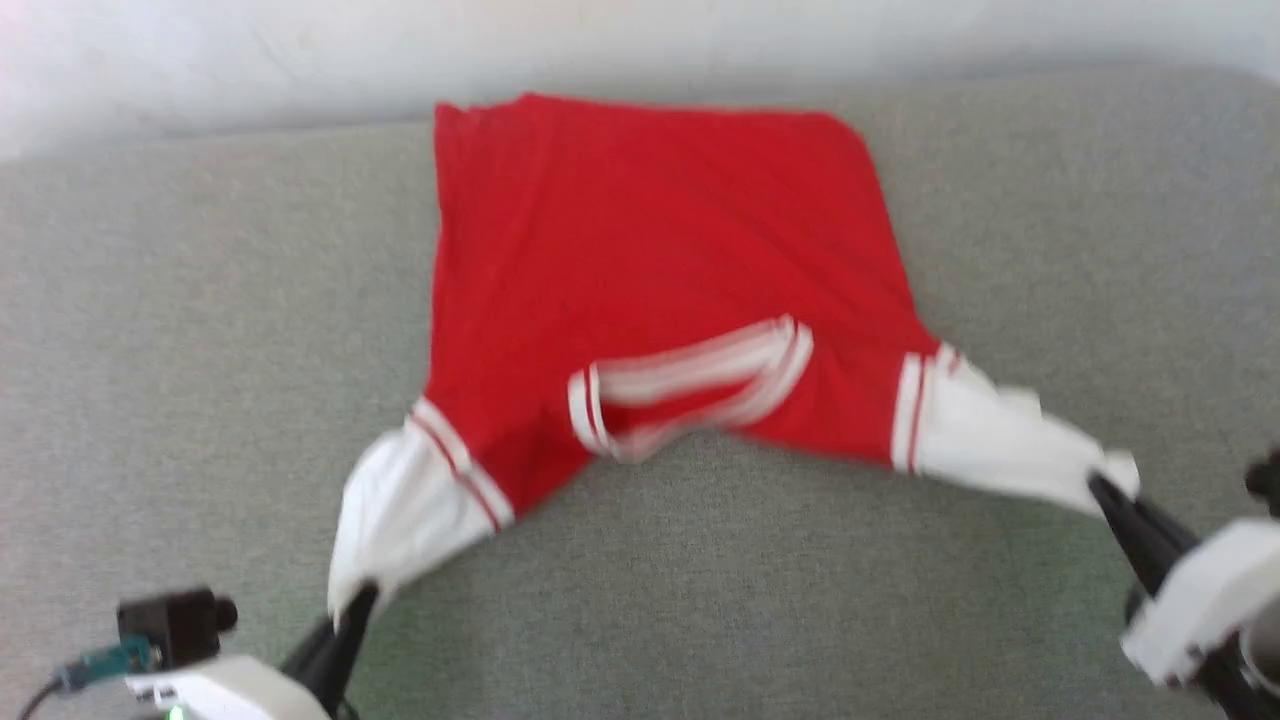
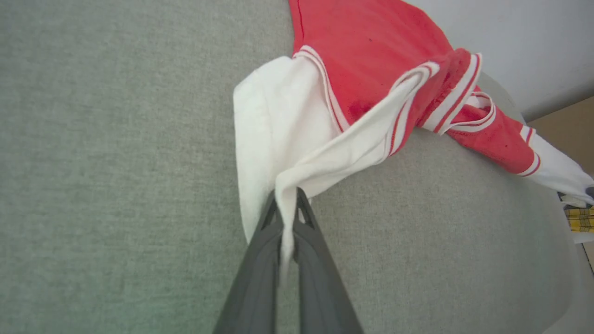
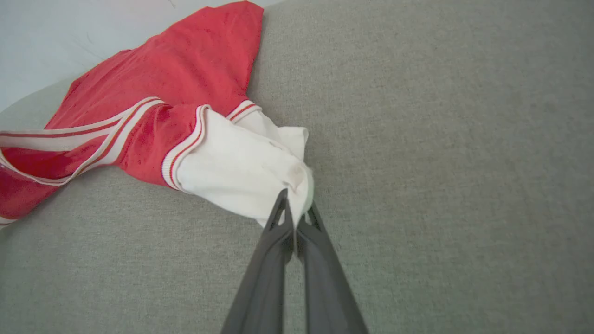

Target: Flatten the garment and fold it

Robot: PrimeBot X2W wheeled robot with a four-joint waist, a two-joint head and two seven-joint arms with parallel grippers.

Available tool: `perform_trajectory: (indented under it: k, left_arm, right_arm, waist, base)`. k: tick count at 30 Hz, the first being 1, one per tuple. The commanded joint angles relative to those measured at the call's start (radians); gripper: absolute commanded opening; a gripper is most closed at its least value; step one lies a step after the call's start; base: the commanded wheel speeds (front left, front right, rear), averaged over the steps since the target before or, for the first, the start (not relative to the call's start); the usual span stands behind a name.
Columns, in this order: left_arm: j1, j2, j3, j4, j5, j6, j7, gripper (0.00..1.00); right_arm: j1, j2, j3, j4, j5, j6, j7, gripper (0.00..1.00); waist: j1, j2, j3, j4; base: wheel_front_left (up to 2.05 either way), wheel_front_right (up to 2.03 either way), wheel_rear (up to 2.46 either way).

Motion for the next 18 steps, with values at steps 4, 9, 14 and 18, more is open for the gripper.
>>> perform_trajectory:
  k: [4, 9, 14, 18]
  left_arm:
    - [0.084, 0.009, -0.004, 0.006, -0.037, 0.013, 0.055, 0.0]
    - [0.175, 0.015, 0.003, -0.011, -0.071, 0.041, 0.108, 0.0]
    - [0.253, 0.009, 0.007, -0.045, -0.099, 0.066, 0.14, 0.0]
    - [0.309, 0.008, 0.015, -0.081, -0.111, 0.084, 0.153, 0.0]
  right_arm:
    - [0.106, 0.002, -0.051, 0.004, 0.028, -0.001, 0.05, 0.0]
    - [0.212, 0.014, -0.087, -0.001, 0.051, -0.001, 0.126, 0.0]
    - [0.294, 0.043, -0.125, -0.026, 0.069, -0.001, 0.187, 0.0]
    - [0.368, 0.073, -0.159, -0.053, 0.093, -0.001, 0.254, 0.0]
  waist:
    - [0.0002, 0.0, -0.104, 0.017]
    - [0.0002, 0.0, -0.16, 0.023]
    - [0.0002, 0.0, -0.199, 0.029]
    - [0.0002, 0.0, -0.221, 0.036]
  base:
    - [0.0, 0.0, 0.0]
    - [0.0, 0.0, 0.0]
    - [0.0, 0.0, 0.0]
    - [0.0, 0.0, 0.0]
